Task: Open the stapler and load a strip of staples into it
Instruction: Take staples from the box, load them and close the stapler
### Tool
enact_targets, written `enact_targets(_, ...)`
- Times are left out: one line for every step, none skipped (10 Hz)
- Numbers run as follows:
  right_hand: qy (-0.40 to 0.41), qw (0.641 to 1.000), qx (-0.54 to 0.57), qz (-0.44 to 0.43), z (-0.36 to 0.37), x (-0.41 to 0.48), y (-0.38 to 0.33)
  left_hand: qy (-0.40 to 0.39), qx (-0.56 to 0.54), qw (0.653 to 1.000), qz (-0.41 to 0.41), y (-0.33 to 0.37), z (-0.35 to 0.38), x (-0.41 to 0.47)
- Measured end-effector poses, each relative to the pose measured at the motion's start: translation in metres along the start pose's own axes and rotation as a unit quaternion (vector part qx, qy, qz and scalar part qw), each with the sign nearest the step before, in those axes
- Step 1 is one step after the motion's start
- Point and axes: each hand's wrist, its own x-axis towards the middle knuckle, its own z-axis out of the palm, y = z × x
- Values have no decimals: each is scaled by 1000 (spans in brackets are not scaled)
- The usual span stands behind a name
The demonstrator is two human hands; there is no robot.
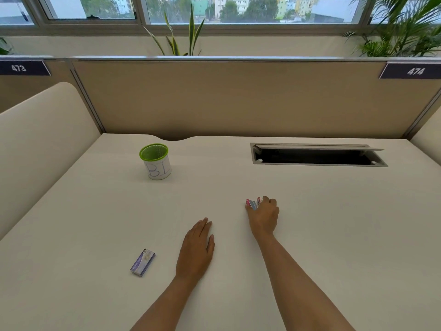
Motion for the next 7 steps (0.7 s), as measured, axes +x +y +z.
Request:
enact_targets(-7,1000,21,2,-4,-5,3,1,2,1000,-2,2,-1,-1)
enact_targets(-1,999,36,-1,-7,-15,9,2,7,1000,-1,1,0,-1)
enact_targets(5,999,50,-3,-8,-26,16,-2,6,1000,-8,1,0,0)
enact_targets(3,999,51,-9,-10,-32,19,-3,5,1000,-8,2,-1,0)
enact_targets(-5,999,42,-12,-13,-34,18,-9,0,1000,-9,5,-3,-1)
enact_targets(-29,999,41,-20,-17,-31,21,-11,-6,1000,-7,4,-4,0)
enact_targets(-43,997,61,-27,-23,-33,25,-11,-16,1000,-10,6,-5,-1)
